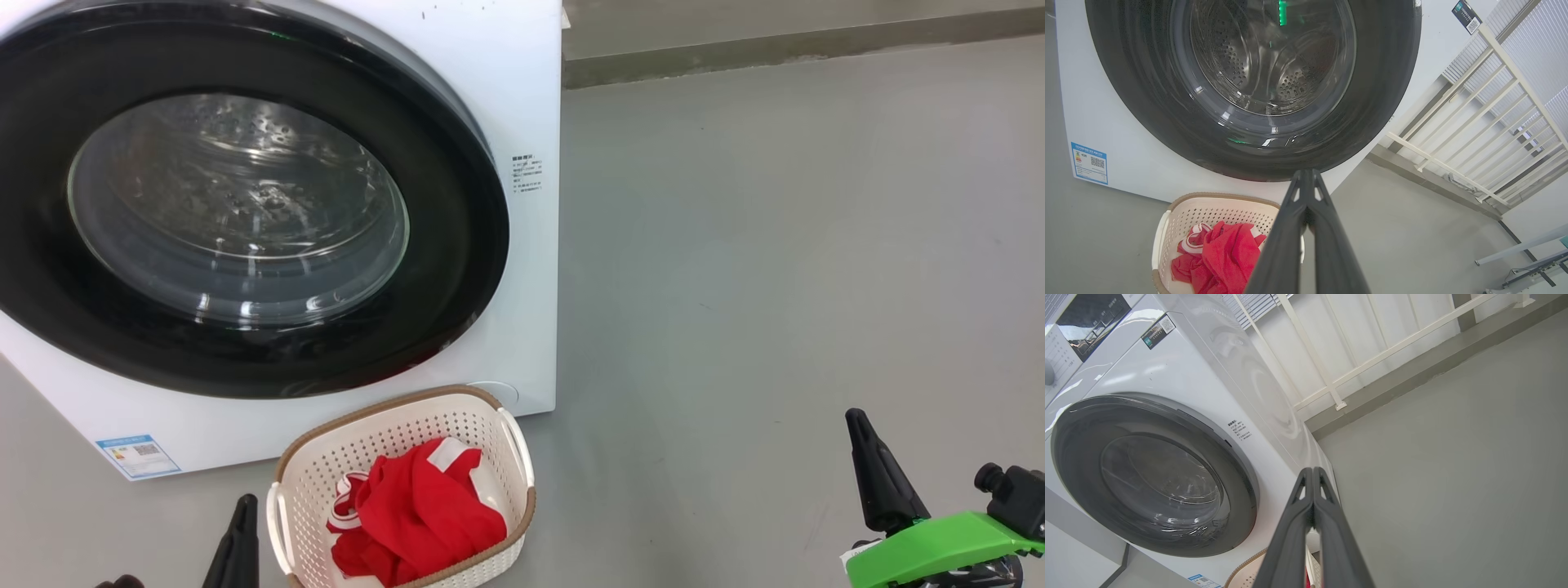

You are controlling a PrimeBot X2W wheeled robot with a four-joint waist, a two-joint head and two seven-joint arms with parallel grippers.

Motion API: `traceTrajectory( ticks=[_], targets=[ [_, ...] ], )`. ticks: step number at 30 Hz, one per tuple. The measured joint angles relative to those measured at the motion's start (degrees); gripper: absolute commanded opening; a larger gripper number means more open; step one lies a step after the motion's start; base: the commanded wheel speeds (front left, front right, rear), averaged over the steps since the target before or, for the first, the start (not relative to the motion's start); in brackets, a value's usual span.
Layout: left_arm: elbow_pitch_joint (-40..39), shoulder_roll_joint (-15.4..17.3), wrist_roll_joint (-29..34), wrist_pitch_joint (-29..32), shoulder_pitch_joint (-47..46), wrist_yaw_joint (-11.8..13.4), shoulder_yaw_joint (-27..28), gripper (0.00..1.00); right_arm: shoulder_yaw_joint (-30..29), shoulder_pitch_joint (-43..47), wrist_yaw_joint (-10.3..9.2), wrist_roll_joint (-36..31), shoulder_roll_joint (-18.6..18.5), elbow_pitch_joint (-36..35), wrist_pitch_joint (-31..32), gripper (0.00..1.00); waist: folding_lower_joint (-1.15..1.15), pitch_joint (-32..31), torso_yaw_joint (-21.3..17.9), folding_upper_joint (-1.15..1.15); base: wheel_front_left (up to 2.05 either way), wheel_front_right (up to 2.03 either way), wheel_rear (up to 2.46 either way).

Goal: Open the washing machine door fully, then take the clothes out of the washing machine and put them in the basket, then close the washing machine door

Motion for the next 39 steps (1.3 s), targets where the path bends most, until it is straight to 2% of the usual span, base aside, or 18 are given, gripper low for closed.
traceTrajectory(
  ticks=[39],
  targets=[
    [2.63,-0.33,-24.5,6.25,-3.42,0.0,0.44,0.0,-2.53,-2.35,-0.01,21.86,1.34,1.7,6.49,0.0,0.0,1.06,0.99,0.0,0.0,0.0,0.0]
  ],
)
